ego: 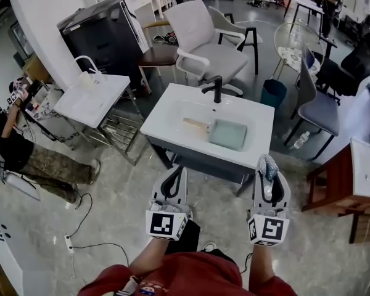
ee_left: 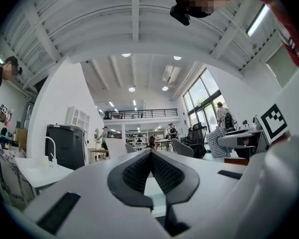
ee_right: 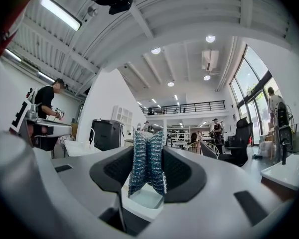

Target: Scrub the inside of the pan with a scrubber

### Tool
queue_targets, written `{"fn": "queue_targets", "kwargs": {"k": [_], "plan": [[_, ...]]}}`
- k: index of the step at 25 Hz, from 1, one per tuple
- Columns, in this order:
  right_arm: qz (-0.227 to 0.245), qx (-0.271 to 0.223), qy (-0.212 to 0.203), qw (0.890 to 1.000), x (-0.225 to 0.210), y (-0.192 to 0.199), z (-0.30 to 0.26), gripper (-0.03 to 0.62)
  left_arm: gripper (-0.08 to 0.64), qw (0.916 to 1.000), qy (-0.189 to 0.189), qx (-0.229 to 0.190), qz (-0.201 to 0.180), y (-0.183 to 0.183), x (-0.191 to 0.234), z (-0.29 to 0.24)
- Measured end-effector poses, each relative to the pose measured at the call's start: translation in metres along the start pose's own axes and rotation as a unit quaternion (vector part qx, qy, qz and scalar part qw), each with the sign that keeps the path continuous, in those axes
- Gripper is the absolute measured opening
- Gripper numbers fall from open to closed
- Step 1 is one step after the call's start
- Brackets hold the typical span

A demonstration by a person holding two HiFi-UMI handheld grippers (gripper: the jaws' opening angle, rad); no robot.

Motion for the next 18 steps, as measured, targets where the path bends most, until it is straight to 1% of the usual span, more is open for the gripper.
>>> {"fn": "queue_targets", "kwargs": {"k": [6, 9, 12, 14, 18], "plan": [[0.015, 0.0, 0.016, 1.0, 0.005, -0.012, -0.062, 0.186, 0.014, 0.9997, 0.011, -0.009, 0.017, 0.003, 0.039, -0.058], [0.027, -0.01, 0.027, 0.999, 0.008, -0.026, -0.099, 0.186, 0.014, 0.9994, 0.025, -0.018, 0.014, 0.001, 0.06, -0.094], [0.029, -0.018, 0.039, 0.999, 0.017, -0.033, -0.136, 0.186, 0.014, 0.9991, 0.041, -0.003, 0.007, 0.005, 0.084, -0.125], [0.033, -0.018, 0.045, 0.998, 0.025, -0.034, -0.159, 0.186, 0.014, 0.9987, 0.049, -0.011, 0.005, 0.006, 0.101, -0.146], [0.039, -0.014, 0.056, 0.998, 0.037, -0.033, -0.2, 0.186, 0.014, 0.9982, 0.059, 0.003, 0.012, 0.013, 0.132, -0.183]]}}
Point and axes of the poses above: the fingertips, and each gripper's own axes: z backward along the fingers, x to its left, y out of its underside, the point moved 3 cm from there along z, backward along the fingers, and after that the axes turned 5 degrees about x, right-handed, at the moved point
